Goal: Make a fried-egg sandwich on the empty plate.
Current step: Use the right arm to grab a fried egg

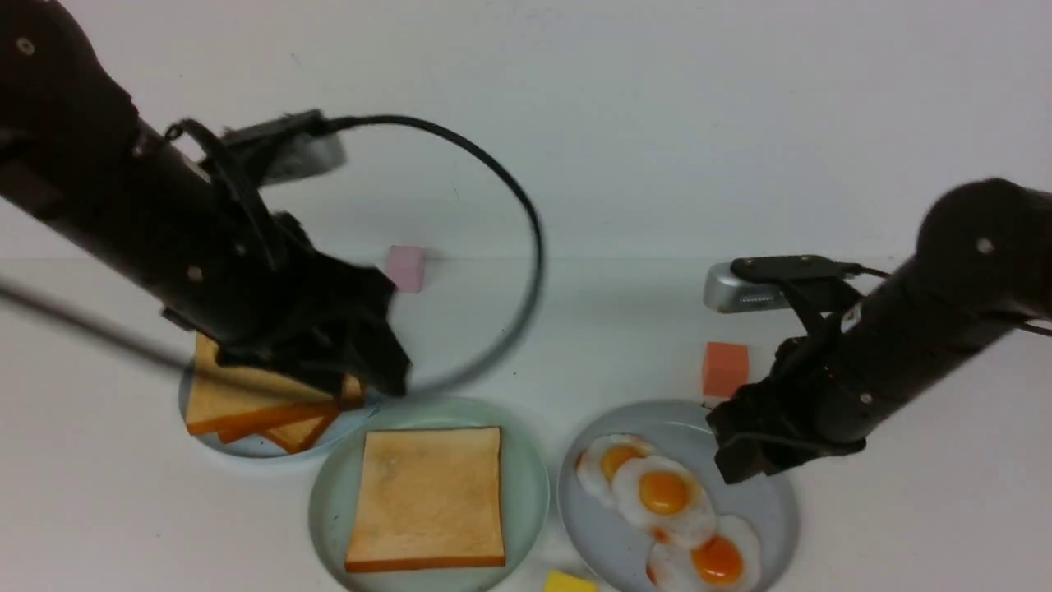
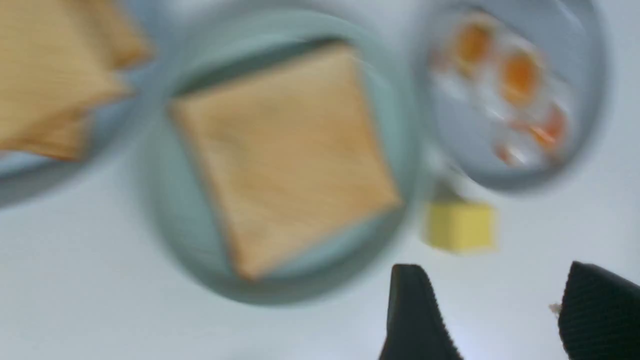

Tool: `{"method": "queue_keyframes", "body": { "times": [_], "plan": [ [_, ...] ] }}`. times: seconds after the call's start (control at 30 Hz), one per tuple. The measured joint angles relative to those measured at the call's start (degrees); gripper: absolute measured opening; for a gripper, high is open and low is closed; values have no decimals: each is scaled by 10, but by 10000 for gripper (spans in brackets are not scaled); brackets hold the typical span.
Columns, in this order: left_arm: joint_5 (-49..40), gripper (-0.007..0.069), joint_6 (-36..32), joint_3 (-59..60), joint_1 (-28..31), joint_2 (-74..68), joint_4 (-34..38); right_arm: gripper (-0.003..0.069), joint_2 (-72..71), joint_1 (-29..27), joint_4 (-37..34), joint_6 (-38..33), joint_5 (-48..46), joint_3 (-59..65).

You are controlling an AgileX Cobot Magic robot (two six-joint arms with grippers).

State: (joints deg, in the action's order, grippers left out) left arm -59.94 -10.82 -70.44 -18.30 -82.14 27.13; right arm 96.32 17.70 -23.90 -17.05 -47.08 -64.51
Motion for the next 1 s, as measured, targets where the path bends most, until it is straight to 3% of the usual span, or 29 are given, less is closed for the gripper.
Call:
{"method": "queue_keyframes", "body": {
  "times": [0.23, 0.33, 0.5, 0.73, 0.8, 0.93, 1.0],
  "plan": [
    [85, 383, -1, 101, -189, 93, -40, 313, 93, -77, -150, -181, -25, -19],
    [133, 353, -1, 135, -236, 121, -49, 313, 122, -98, -228, -241, -26, -20],
    [173, 266, -1, 163, -251, 147, -55, 313, 166, -108, -310, -325, -25, -20],
    [181, 137, 7, 165, -252, 147, -55, 279, 197, -108, -342, -361, -21, -20],
    [181, 118, 8, 165, -252, 147, -55, 244, 197, -108, -342, -364, -20, -21],
    [181, 91, 8, 165, -252, 148, -55, 80, 200, -108, -342, -365, -20, -21],
    [181, 90, 8, 165, -252, 149, -56, 38, 200, -108, -342, -365, -23, -21]
  ]
}}
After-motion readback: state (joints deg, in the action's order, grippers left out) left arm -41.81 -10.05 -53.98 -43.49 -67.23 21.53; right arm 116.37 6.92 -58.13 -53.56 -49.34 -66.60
